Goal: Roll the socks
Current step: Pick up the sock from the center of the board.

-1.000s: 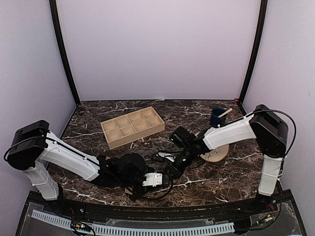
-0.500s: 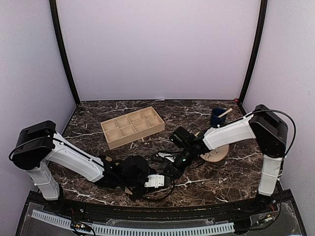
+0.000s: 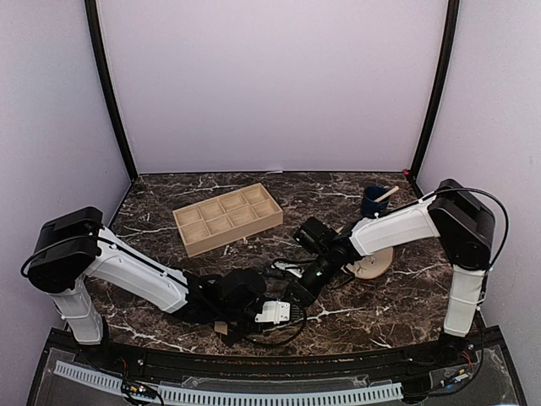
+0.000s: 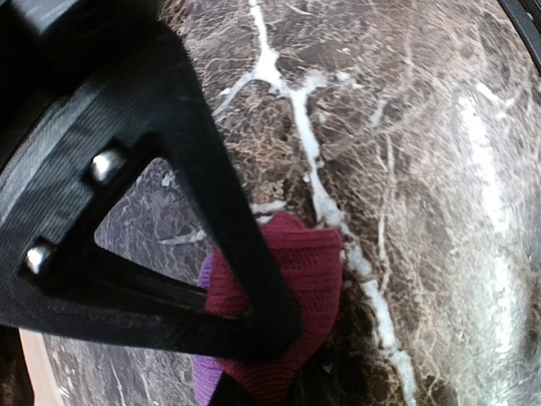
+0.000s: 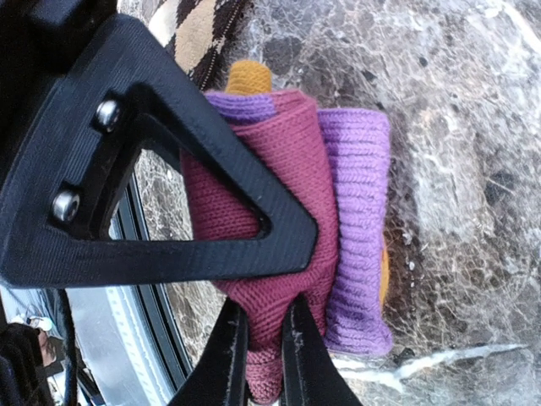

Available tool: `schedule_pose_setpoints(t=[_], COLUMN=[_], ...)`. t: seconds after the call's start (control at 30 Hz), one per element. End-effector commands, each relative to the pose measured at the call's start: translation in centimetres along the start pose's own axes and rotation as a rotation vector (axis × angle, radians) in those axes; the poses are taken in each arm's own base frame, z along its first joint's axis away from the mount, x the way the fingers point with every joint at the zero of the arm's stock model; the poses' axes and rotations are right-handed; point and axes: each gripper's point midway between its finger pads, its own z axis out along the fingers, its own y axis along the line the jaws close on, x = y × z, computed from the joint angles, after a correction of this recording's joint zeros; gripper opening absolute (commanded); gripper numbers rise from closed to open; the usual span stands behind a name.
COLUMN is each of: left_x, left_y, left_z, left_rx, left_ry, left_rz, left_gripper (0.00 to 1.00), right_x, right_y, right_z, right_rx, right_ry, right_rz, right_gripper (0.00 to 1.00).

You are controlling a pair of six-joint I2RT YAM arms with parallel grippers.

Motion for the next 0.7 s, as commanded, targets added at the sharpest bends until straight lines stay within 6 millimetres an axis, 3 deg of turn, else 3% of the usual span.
schedule_pose_setpoints(t=[0.0,0.33,0.67], left_x=[3.4,3.8,2.9], left_y=[-2.4,-2.6,-1.2], left_z=[1.2,0.8,-0.5], left_rx=[0.082,0.088,0.042], left_ry=[0.123,0.132,0.098], left_rz=[-0.005,-0.029,-0.086], left_gripper=[0.00,0.00,0.00], right_x=[1.6,2.5,3.1], right_y=[-0.5,-0.7,-0.8], right_z=[1.1,0.4,-1.4], right_rx=[0.007,0.035,0.069], right_ry=[0.041,0.019,-0.054], right_rz=[0.028,0.051,0.086], right_gripper=[0.00,0.35,0.43])
